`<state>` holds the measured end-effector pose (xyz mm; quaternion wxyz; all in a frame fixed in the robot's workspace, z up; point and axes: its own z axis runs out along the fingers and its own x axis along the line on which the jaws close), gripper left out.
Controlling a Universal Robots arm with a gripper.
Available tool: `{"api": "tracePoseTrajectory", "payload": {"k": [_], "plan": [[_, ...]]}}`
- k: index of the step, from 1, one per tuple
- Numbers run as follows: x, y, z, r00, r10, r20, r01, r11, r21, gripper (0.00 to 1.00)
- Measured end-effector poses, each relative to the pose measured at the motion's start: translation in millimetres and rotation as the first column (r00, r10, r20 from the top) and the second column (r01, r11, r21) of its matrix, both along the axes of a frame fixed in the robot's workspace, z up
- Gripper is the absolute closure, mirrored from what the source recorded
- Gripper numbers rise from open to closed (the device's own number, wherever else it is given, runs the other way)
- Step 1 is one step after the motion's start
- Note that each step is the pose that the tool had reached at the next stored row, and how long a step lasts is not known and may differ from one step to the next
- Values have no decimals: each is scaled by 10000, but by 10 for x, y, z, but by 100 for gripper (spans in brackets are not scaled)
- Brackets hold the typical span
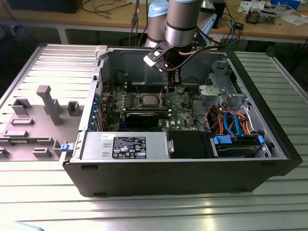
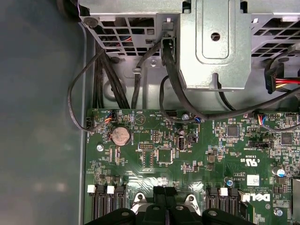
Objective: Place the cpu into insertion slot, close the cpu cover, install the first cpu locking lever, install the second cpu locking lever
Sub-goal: 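Close the cpu cover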
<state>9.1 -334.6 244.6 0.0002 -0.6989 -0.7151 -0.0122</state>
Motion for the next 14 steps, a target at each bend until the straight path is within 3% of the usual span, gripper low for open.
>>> {"api": "tracePoseTrajectory", "payload": {"k": [14], "plan": [[-97,0,-7,10000,-1,0,1,10000,0,89]]}}
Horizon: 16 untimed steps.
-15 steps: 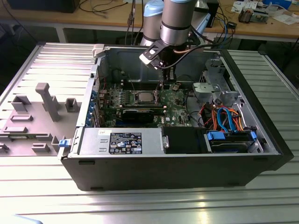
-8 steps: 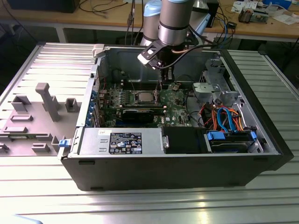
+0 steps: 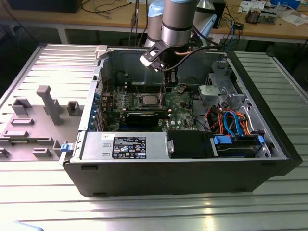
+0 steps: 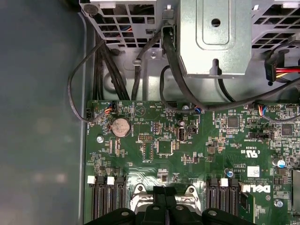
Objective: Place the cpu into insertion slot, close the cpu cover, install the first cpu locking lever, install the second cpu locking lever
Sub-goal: 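Close the cpu cover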
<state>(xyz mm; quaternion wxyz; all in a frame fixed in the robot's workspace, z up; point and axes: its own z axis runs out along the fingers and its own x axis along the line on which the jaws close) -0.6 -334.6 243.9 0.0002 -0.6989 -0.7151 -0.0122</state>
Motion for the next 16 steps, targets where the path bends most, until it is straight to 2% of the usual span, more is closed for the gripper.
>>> {"api": "tracePoseTrajectory", "payload": {"k": [16], "plan": [[-49,0,-8,10000,0,0,0,10000,0,89]]}}
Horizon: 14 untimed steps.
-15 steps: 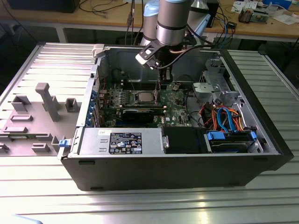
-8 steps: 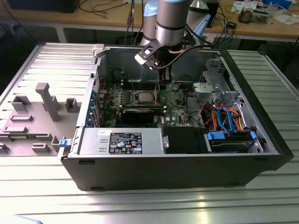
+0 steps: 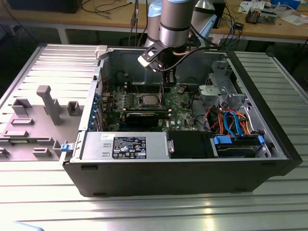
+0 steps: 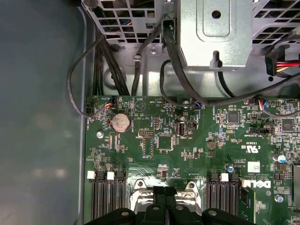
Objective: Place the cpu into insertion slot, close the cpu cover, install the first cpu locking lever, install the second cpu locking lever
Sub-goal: 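Close the cpu cover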
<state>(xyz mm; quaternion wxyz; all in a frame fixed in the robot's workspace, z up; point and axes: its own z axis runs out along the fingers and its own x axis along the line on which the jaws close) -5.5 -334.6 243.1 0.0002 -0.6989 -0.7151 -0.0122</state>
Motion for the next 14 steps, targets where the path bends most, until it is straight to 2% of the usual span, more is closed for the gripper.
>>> {"api": "tracePoseTrajectory", "payload": {"k": [10,14], "plan": [[-33,0,-4,10000,0,0,0,10000,-1,89],[-79,0,-17,10000,0,1,0,10000,1,89]]}}
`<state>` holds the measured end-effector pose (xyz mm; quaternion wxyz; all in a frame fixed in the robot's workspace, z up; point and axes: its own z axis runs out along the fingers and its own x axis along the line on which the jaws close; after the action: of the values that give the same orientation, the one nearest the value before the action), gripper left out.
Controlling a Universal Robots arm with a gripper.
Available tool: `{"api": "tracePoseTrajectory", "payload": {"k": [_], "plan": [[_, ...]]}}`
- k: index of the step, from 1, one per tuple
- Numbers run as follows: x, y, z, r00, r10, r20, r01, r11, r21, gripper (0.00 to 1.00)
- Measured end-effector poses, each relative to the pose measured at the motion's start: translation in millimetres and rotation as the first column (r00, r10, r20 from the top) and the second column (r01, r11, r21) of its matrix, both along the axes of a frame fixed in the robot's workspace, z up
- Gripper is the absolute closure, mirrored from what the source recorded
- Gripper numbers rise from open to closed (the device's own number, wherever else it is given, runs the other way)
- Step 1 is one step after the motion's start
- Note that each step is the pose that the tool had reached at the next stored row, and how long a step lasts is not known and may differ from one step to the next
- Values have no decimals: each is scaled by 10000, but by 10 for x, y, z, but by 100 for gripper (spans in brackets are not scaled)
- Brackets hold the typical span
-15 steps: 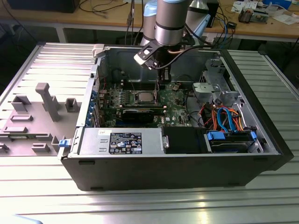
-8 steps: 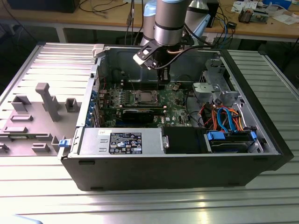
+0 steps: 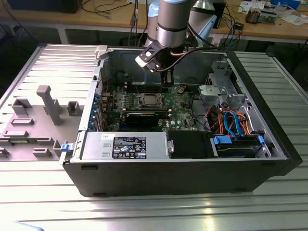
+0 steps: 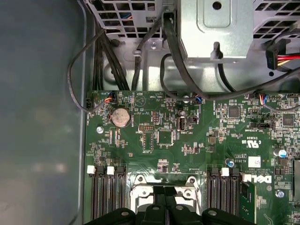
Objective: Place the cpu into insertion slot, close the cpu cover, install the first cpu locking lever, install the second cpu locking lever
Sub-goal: 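Close the cpu cover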
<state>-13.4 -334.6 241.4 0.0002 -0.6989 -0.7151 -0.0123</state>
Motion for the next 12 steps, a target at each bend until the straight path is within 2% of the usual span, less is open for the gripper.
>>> {"api": "tracePoseTrajectory", "payload": {"k": [3,6,10,12], "plan": [[-55,-1,-19,10000,1,0,-1,10000,0,89],[-194,-1,-91,10000,0,0,0,10000,0,89],[-277,-1,-137,10000,1,0,-1,10000,-1,89],[-347,-2,-155,10000,-1,-1,1,10000,-2,89]]}}
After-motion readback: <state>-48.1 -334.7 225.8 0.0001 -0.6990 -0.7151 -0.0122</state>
